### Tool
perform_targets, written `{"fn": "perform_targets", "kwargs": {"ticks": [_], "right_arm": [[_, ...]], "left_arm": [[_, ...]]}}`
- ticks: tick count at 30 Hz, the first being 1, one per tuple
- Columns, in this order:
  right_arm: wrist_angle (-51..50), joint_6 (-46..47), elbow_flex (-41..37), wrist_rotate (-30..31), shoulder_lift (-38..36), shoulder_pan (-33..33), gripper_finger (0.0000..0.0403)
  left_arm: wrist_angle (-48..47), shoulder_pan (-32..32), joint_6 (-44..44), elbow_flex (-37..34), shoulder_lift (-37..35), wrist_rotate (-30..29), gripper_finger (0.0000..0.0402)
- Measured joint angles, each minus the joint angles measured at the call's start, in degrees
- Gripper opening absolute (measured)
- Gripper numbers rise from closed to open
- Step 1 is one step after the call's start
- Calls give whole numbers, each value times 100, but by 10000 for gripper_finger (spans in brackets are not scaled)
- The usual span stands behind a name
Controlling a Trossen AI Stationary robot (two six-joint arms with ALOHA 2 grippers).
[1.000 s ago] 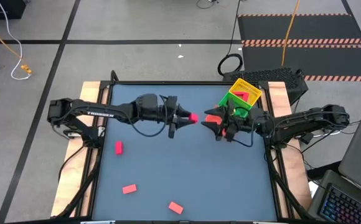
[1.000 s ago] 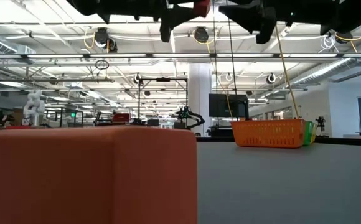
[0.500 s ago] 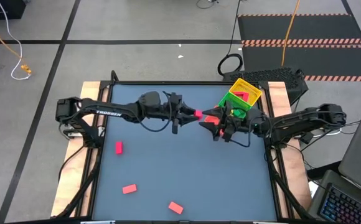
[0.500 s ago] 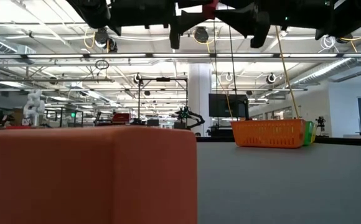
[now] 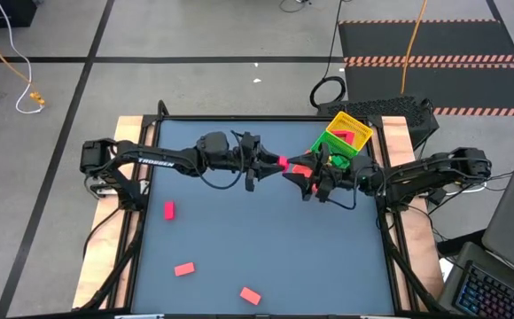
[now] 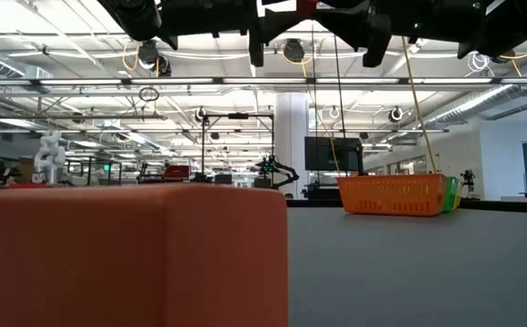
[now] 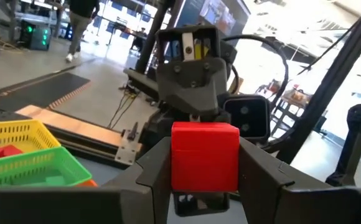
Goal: Sort & place blocks by color
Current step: Put the red block into the yellow bin
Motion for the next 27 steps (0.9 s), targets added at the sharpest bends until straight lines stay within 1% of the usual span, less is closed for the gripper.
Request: {"fn": "perform_targets", "kwargs": {"ticks": [4,7,9,13,16,21,24,27], "right_arm": [[37,-35,7,-6,92,2,216],[227,-38,7,-10,218,0,207],[312,-37,7,-22,266,0,203],[405,-8,4,-148,400,0,197],[349,-12,-4,-122,405,0,182],[366,-43,-4,307,404,9,121],[343,-84,-2,501,404,13,121],[307,-115,0,953,406,15,121]], "left_arm": [[-21,-59,-2,-2,0,-44,140],[-59,-109,1,-2,6,-220,141],[126,-145,-14,0,120,-236,141],[197,-187,-117,0,327,-241,140],[167,-183,-219,4,447,-236,144],[228,-158,-201,11,461,-299,147],[232,-116,-204,11,463,-252,150],[164,-69,-141,11,472,-168,163]]}}
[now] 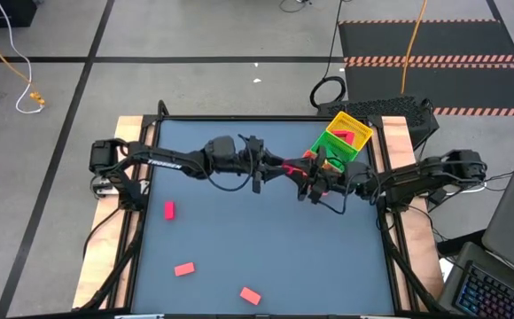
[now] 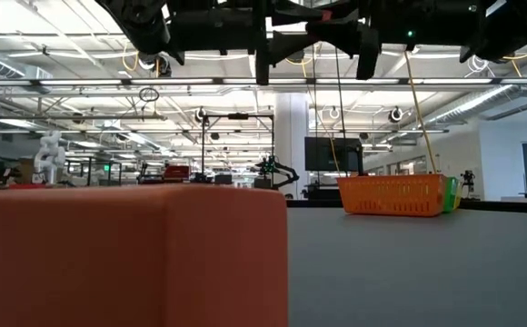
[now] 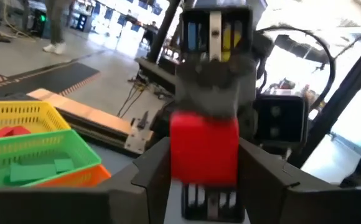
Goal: Sort & place blocks by color
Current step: Put the red block into the yellow bin
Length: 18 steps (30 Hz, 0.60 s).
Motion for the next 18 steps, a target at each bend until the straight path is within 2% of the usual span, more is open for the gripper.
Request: {"fn": "perform_targets", "kwargs": {"ticks": [2,7,12,14,18], "right_arm": [[38,43,2,210,-55,0,121],[-174,393,2,449,-322,-24,121],[-662,559,7,1519,-722,-235,121],[-1141,1067,7,1913,-972,-510,121],[-2536,2248,7,2191,-1492,-1239,121]], "left_arm": [[-28,58,12,-2,-13,90,176],[-996,148,611,-17,-542,410,210],[-2264,178,1459,-9,-1389,245,230],[-2794,128,1725,-9,-1644,113,231],[-3840,-72,2374,-11,-1993,-397,220]]}}
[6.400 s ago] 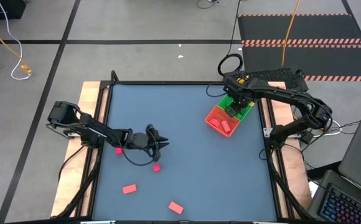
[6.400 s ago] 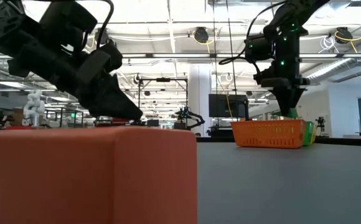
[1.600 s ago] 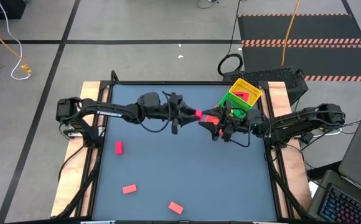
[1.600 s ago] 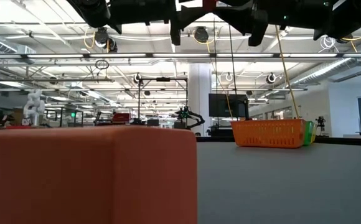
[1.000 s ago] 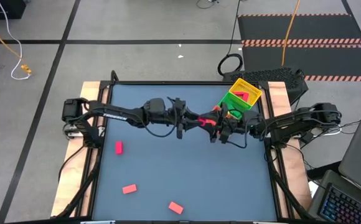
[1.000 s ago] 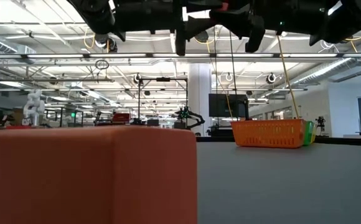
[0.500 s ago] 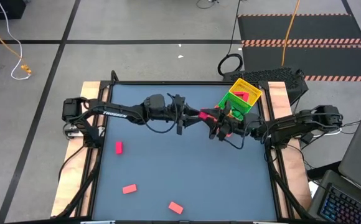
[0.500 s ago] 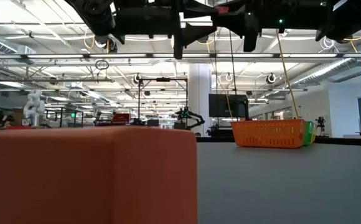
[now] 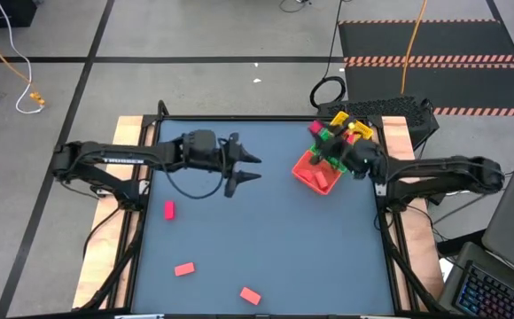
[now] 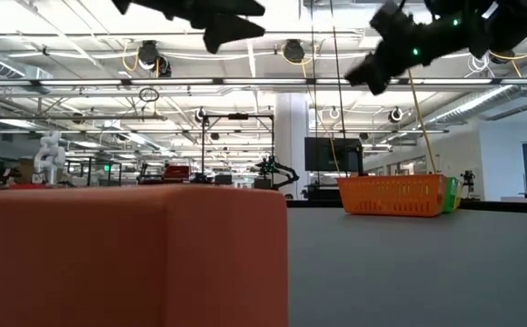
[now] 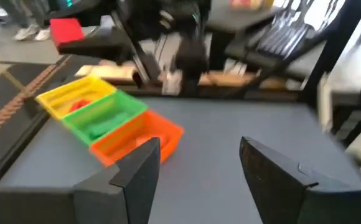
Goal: Sort & place blocks by color
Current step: Put the red block into the yellow bin
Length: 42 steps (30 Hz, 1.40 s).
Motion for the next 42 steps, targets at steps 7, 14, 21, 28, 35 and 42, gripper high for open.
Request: {"fn": "perform_targets", "kwargs": {"ticks": [7,14,21,28,35,42], "right_arm": [[-2363,2310,76,22,-303,-1367,121],[-3571,3234,343,17,-194,-2137,121],[-4061,3891,345,4,-93,-2732,121],[-4316,4220,345,-343,76,-3046,121],[-4369,4317,345,-345,103,-3188,156],[-4367,4349,345,-267,103,-3211,198]], "left_arm": [[-1262,-296,321,4,-112,-1104,181],[-1450,-435,74,-264,-108,-1844,142],[-603,-502,-293,-1072,-106,-1856,116],[545,-497,-521,-1945,-103,-1869,106],[790,-546,-697,-2265,-103,-1869,108],[793,-674,-715,-2299,-103,-1861,108]]}}
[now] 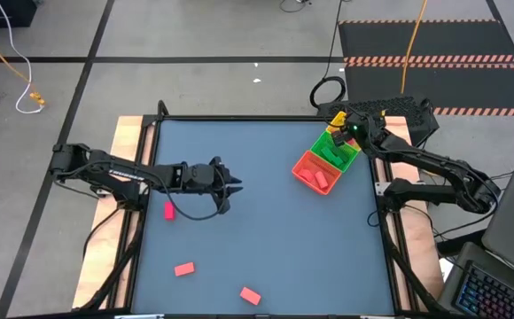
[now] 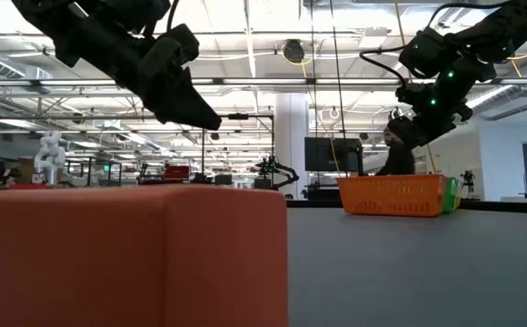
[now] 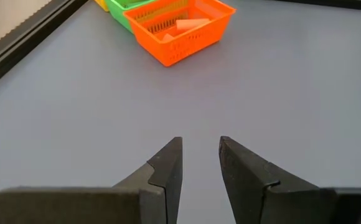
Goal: Sort & place blocks by color
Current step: Put the red block into the yellow bin
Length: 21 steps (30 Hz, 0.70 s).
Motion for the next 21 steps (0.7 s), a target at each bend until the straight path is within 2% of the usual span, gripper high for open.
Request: {"fn": "perform_targets", "kwargs": {"ticks": [6,8,10,13,15,18,21], "right_arm": [[117,34,-2,-27,0,4,217],[340,154,-2,-278,0,30,223],[710,284,-2,-1134,0,79,227],[1788,379,-121,-3138,0,268,230],[2684,585,-281,-3982,-1,487,230],[3579,746,-552,-4206,-4,930,230],[3890,740,-736,-4198,90,1410,227]], "left_arm": [[-44,-18,-61,0,0,-2,108],[2,-16,-65,0,0,-19,108],[168,-16,-66,0,-3,-22,108],[439,-16,-43,0,-86,-20,108],[572,-12,-42,0,-123,58,108],[805,0,-91,-2,-136,334,108],[863,-9,-158,-2,-142,561,108]]}}
